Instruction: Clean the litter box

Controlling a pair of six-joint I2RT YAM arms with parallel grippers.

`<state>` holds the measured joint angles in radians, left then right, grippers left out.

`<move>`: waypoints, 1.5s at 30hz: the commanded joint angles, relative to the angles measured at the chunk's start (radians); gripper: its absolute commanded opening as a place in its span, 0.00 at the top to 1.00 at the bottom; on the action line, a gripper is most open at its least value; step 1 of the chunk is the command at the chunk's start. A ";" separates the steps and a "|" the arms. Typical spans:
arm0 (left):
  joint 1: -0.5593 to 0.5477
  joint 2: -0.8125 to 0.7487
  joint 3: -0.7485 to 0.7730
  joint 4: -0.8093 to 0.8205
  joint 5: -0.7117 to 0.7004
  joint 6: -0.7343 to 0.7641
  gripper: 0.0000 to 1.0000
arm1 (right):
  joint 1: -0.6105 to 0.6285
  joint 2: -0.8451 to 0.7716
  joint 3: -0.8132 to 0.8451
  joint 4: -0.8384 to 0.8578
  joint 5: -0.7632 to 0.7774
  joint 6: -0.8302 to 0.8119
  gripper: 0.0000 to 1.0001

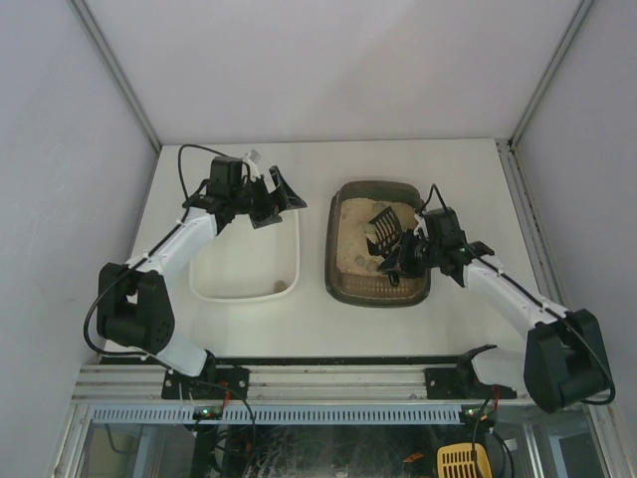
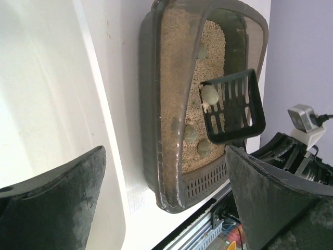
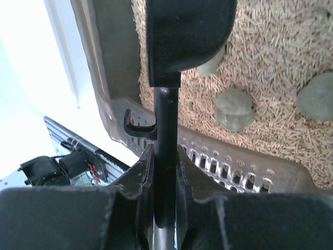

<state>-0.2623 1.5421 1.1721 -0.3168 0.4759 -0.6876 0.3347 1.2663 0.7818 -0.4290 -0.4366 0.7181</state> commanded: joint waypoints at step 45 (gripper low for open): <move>0.002 -0.108 -0.081 0.043 -0.115 0.181 0.02 | -0.091 -0.350 -0.604 1.095 -0.210 0.442 1.00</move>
<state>-0.2623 1.4696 1.1122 -0.3080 0.3607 -0.5301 0.2050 0.8864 0.1364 0.5476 -0.6277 1.1732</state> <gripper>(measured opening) 0.985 0.127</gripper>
